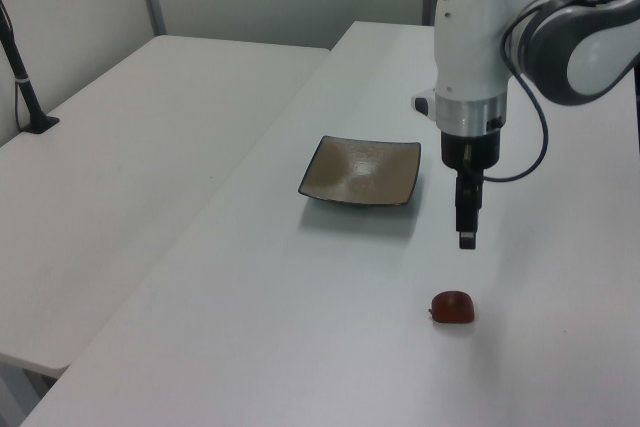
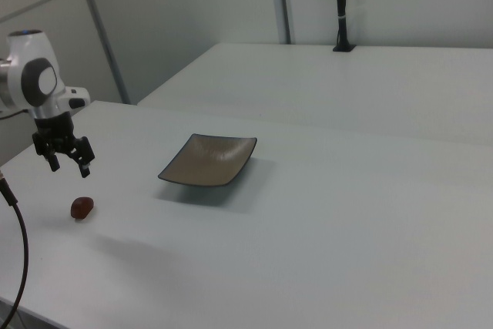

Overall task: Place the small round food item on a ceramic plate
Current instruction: 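Move the gripper over the small reddish-brown food item and lower it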

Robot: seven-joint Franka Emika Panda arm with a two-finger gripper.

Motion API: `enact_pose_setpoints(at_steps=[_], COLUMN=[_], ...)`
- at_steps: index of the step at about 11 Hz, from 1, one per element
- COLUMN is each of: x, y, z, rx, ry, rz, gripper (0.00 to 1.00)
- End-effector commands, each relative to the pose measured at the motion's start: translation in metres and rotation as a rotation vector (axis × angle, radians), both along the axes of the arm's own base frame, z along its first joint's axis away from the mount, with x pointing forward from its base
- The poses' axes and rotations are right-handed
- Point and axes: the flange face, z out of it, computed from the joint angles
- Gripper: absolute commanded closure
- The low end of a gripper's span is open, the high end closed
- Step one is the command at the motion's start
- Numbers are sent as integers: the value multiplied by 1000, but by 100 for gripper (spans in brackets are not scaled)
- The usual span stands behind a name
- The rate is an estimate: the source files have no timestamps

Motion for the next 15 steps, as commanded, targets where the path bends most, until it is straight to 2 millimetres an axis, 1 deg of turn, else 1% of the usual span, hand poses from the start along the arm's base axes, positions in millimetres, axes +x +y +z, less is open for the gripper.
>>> enact_pose_setpoints(at_steps=[1, 3, 4, 8, 11, 12, 13, 14, 15], x=[-7, -9, -15, -14, -14, -13, -14, -14, -16], y=[3, 8, 19, 28, 29, 29, 29, 29, 32], z=[-27, -50, -63, -99, -115, -117, -119, -121, -122], rx=[37, 28, 13, -23, -49, -51, -58, -60, -60], ry=[-59, -73, -72, -119, -122, -121, -121, -119, -118], rz=[-38, -15, -2, -13, 17, 21, 27, 32, 38], gripper=[0, 0, 0, 0, 0, 3, 8, 17, 29])
